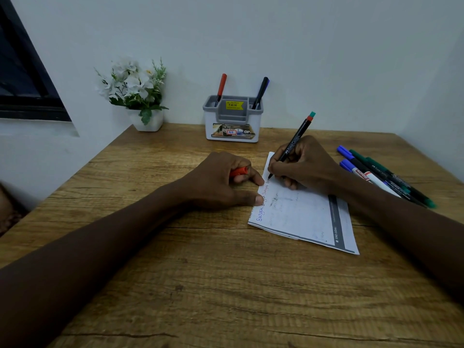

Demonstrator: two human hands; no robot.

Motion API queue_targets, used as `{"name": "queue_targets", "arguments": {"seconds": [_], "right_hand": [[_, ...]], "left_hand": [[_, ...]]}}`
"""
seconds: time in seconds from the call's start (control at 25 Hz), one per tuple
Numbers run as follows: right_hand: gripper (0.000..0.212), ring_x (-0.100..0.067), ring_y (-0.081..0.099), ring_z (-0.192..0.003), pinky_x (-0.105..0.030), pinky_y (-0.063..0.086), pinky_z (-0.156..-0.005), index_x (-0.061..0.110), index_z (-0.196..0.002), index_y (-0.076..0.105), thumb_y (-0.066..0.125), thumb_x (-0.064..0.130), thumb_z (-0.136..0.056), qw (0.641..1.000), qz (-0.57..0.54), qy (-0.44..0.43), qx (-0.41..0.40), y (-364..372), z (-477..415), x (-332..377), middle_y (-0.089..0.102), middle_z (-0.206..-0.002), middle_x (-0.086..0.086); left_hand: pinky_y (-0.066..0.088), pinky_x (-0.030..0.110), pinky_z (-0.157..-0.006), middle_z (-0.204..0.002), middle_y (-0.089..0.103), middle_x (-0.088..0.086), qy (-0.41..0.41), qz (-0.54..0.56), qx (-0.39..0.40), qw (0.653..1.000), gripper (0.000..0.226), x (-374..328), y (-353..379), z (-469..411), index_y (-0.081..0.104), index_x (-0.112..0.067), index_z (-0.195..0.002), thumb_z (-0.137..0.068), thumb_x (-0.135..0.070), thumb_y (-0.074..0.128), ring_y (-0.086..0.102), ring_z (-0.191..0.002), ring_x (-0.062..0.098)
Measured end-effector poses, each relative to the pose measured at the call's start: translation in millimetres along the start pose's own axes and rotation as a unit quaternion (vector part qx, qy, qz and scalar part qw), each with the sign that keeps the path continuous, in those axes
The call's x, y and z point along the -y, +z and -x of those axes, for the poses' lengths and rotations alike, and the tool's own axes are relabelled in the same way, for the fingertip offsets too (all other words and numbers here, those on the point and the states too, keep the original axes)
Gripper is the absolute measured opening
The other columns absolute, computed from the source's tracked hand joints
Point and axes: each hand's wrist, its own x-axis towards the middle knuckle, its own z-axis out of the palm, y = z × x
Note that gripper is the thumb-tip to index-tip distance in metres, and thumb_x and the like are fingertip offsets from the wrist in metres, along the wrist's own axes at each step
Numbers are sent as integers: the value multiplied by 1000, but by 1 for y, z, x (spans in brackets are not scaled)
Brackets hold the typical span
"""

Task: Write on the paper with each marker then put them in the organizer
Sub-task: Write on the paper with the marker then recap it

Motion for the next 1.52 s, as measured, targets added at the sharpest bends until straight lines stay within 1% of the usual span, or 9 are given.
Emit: {"name": "queue_targets", "arguments": {"seconds": [0.24,0.56,0.8,1.04,1.12,1.2,1.32,1.4,1.52], "right_hand": [[13,-12,59,-41,-21,51,-42,-7,-89,71,71,5,-92,1000,4,6,-7,0,-2,-1,69,-57,-5],[14,-21,58,-42,-25,49,-41,-5,-84,71,71,7,-91,1000,14,3,-12,1,-1,-2,69,-60,-14],[14,-17,61,-42,-26,51,-42,-6,-88,71,71,7,-92,1000,9,8,-23,2,-3,-4,70,-60,-9],[12,-13,63,-43,-24,52,-44,-7,-90,70,71,5,-92,999,-2,19,-32,2,-3,-3,70,-60,-6],[13,-15,64,-45,-27,53,-45,-9,-90,70,70,4,-92,999,-19,19,-45,2,-2,-1,70,-65,-9],[13,-17,64,-47,-30,54,-46,-12,-94,67,69,1,-92,995,-74,17,-70,1,-2,2,70,-68,-14],[22,-22,61,-47,-28,53,-44,-10,-101,60,75,1,-89,984,-158,3,-81,1,-2,7,68,-71,-20],[25,-20,54,-46,-25,46,-41,-5,-95,64,82,10,-85,985,-152,-17,-82,5,-1,8,66,-65,-13],[20,-16,53,-49,-23,46,-45,1,-91,70,79,18,-86,959,-265,4,-99,5,0,8,65,-65,-8]], "left_hand": [[58,41,-89,-68,64,-4,10,1,-5,1000,25,0,0,1,64,-39,-70,-75,-37,89,71,-82,11],[58,35,-92,-97,76,8,19,10,4,1000,33,1,0,-1,62,-56,-66,-77,-37,87,72,-99,15],[59,36,-90,-93,76,7,23,-9,-6,1000,32,6,1,-2,57,-33,-65,-76,-35,87,71,-96,7],[58,27,-82,-79,71,4,28,-18,-3,999,24,8,2,-3,63,-34,-72,-79,-36,85,70,-82,10],[59,33,-79,-84,73,2,13,-14,-5,1000,16,8,3,-3,68,-28,-82,-88,-41,76,69,-82,11],[55,37,-79,-95,72,-1,-15,3,-32,999,32,8,3,-3,71,-23,-92,-102,-46,51,66,-89,12],[43,27,-71,-84,66,-3,-37,36,-85,995,46,10,0,-3,69,-21,-96,-110,-41,30,56,-75,0],[40,18,-68,-83,63,-14,-22,-8,-96,995,33,10,0,-2,70,-23,-103,-109,-32,39,55,-73,-7],[40,1,-75,-105,72,-19,10,-55,-124,991,23,14,0,-3,74,-25,-118,-101,-29,60,57,-90,-19]]}}
